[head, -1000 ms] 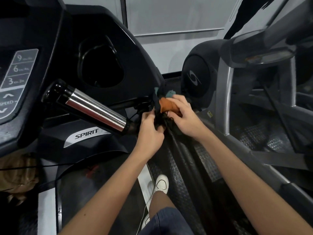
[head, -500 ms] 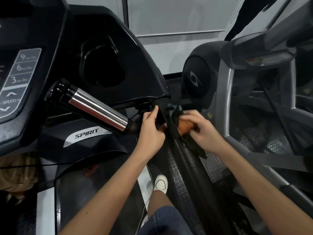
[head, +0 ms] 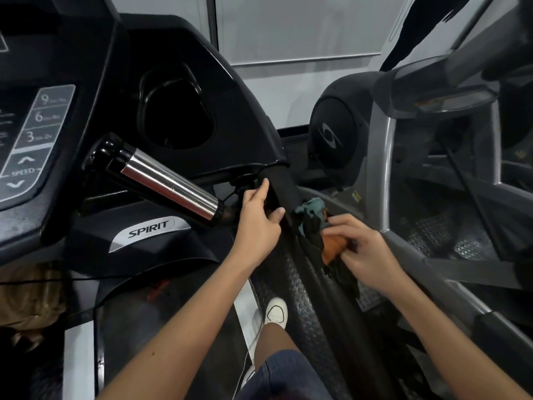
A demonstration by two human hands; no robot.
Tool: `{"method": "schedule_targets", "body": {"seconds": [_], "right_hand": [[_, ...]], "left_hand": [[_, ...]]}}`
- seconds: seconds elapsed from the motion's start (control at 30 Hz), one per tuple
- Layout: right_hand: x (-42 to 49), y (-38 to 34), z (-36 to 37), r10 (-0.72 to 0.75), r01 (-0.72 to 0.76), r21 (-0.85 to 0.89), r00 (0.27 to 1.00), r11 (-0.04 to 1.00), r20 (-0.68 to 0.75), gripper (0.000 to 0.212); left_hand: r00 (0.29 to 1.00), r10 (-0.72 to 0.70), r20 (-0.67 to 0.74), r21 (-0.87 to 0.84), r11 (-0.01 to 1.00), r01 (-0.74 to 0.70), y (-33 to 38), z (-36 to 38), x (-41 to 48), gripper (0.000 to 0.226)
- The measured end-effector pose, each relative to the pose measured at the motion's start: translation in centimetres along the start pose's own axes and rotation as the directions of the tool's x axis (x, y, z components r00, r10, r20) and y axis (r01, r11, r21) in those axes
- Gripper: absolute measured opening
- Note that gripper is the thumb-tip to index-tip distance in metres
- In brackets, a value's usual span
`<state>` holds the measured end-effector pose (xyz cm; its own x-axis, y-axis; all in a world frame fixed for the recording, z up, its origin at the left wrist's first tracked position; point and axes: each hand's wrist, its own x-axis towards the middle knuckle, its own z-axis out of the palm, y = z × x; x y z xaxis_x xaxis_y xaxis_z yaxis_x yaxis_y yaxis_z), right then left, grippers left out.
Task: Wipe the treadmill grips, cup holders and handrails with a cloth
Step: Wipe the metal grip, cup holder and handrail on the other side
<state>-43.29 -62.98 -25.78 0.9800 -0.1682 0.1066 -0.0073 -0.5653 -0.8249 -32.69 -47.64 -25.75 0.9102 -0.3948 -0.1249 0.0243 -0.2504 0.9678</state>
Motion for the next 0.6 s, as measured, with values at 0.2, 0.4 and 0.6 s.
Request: {"method": "schedule_targets", "body": {"seconds": [0.2,0.4,0.6], "right_hand": [[6.5,-0.1,1.7,0.022,-0.024,0.06,0.999,0.998,0.034,0.035],[5.6,1.9,2.5,0.405,-0.358,0.48,0.914,0.801,0.006,0.015],[1.9,1.1,1.4,0.165,-0.138,0.208,0.979,0.968,-0.121,0.05]], "left_hand": [[0.999,0.046,-0.014,0.062,0.997,-0.045,0.1,-0.2,0.0,0.063],[1.0,0.0,0.019,-0.008,1.0,0.001,0.0,-0.1,-0.2,0.063],[1.0,-0.005,0.015,0.003,1.0,0.005,0.0,-0.1,-0.1,0.063]]}}
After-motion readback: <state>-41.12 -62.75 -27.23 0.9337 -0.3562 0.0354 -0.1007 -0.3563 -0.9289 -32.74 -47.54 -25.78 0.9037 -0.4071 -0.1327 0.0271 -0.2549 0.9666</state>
